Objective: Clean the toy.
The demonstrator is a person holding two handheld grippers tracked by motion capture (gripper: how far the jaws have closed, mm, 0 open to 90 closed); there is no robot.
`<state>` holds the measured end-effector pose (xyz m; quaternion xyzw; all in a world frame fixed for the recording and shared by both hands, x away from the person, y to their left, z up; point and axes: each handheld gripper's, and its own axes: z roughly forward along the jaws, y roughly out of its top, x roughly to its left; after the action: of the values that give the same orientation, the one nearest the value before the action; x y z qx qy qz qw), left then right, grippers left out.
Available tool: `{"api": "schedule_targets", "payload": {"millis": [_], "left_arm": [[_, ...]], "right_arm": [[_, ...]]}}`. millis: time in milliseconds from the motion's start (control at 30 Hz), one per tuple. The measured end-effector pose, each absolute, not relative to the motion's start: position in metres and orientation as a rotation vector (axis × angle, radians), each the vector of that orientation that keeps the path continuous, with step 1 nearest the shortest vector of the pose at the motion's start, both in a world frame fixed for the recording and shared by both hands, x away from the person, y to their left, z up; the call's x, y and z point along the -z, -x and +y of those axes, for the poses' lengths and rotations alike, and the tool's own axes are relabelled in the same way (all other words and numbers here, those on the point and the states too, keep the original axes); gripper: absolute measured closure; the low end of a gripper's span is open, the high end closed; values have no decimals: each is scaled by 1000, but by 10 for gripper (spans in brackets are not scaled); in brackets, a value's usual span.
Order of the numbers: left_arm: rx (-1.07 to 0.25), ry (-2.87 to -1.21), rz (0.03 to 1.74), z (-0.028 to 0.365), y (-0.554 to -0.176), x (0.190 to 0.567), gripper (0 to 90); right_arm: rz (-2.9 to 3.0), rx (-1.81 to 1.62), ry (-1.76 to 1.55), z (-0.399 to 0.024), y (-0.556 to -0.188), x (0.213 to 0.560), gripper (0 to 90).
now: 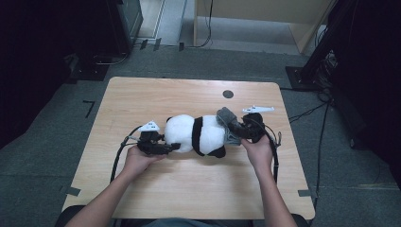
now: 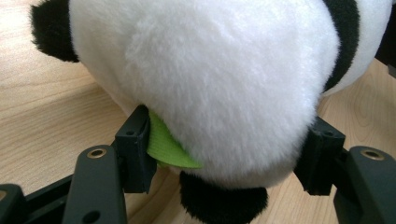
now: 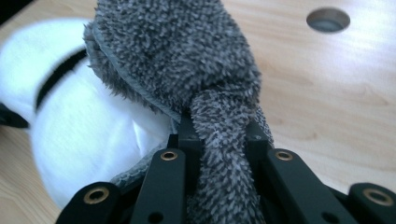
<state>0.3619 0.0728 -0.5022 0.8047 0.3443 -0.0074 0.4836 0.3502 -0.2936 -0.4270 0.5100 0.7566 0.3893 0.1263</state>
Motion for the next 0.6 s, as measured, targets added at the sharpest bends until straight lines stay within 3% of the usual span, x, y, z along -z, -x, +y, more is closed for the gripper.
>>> {"api": "schedule_targets", "payload": {"millis": [600], "left_arm": [[12,-1971,837,72,-362,503,344]], "right_arm": [[2357,-1072,-1666,-290,-356,491,777]]}}
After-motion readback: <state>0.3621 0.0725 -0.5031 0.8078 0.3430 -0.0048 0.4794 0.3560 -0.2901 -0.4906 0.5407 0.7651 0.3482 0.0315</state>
